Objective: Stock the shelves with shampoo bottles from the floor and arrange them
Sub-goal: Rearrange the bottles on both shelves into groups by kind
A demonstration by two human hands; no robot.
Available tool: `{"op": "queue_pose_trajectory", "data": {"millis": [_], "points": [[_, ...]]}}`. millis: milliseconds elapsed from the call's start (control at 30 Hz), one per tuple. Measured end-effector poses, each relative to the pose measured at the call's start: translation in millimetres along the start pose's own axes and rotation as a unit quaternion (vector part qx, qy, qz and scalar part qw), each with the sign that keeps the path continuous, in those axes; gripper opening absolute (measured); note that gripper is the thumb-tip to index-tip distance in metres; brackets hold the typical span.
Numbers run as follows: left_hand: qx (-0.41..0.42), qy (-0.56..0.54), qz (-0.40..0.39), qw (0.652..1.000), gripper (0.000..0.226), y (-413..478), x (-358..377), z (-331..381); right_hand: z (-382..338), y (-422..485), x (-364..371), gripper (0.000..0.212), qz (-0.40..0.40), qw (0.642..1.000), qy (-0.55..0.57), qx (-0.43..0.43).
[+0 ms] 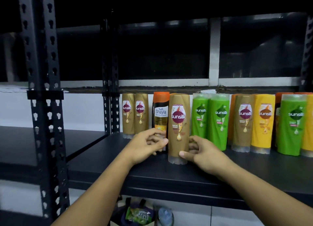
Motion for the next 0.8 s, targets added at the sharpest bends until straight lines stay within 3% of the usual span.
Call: {"op": "queue_pose_trajectory", "data": {"millis": [133, 267, 400, 600, 800], "points": [[-0.004, -0.014, 0.001, 1.0, 0.041, -5, -4, 1, -17, 12, 25, 0.034, 0.023, 0.994, -0.098, -0.033], [-0.021, -0.011, 0.009, 1.0, 0.048, -5, -7, -5, -24, 5, 35, 0.06, 0.004, 0.966, -0.259, -0.025], [-0.042, 0.027, 0.001, 0.999, 0.05, -11, -18, -12, -25, 4, 47, 0.056, -0.063, 0.952, -0.298, -0.039], [-0.102, 0.073, 0.073, 0.989, 0.041, -41, -101, -51, -39, 13, 100, 0.065, -0.24, 0.903, -0.353, -0.046], [-0.147, 0.096, 0.11, 0.978, 0.032, -28, -147, -86, -55, 50, 149, 0.066, -0.312, 0.873, -0.37, -0.063]]}}
Point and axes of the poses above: each hand's wrist, its own y-axis towards the middle knuckle, its own x-axis out of the palm, z = x × y, the point moved 10 cm from there along y, towards the middle knuckle, and after that the axes turned 10 degrees about -z, right-handed, at the moved point
